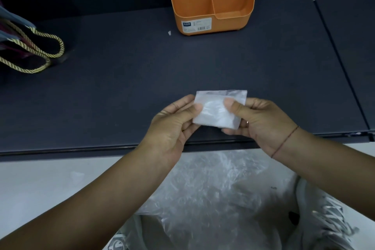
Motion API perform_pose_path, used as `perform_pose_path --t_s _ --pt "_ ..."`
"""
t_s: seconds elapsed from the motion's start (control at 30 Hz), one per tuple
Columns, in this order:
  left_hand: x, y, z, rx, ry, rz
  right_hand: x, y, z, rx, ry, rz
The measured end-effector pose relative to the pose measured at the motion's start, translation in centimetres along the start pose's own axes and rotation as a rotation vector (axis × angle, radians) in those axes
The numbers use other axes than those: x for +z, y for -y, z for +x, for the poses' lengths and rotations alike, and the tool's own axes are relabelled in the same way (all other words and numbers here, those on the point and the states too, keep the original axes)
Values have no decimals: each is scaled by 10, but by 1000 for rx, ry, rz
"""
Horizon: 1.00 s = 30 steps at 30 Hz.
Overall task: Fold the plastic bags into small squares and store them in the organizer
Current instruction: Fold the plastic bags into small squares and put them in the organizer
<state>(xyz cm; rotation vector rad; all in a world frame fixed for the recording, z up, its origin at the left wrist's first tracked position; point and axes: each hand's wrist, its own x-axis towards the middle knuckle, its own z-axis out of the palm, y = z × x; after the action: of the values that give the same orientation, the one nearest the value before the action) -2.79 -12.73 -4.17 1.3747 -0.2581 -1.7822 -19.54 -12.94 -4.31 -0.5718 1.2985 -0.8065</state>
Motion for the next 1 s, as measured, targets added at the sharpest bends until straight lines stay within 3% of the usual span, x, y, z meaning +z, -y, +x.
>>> perform_pose_path --t_s 0.2,0.5,0.7,1.0 --pt "7 -2 -1 -20 100 186 -9 3 4 -145 11 -186" --pt "9 -2 4 -4 78 287 -16 8 3 -317 261 -323" --pt "6 1 2 -1 35 275 -20 5 7 -341 254 -362" --pt "5 4 -2 5 34 266 -22 2 14 -356 96 -397"
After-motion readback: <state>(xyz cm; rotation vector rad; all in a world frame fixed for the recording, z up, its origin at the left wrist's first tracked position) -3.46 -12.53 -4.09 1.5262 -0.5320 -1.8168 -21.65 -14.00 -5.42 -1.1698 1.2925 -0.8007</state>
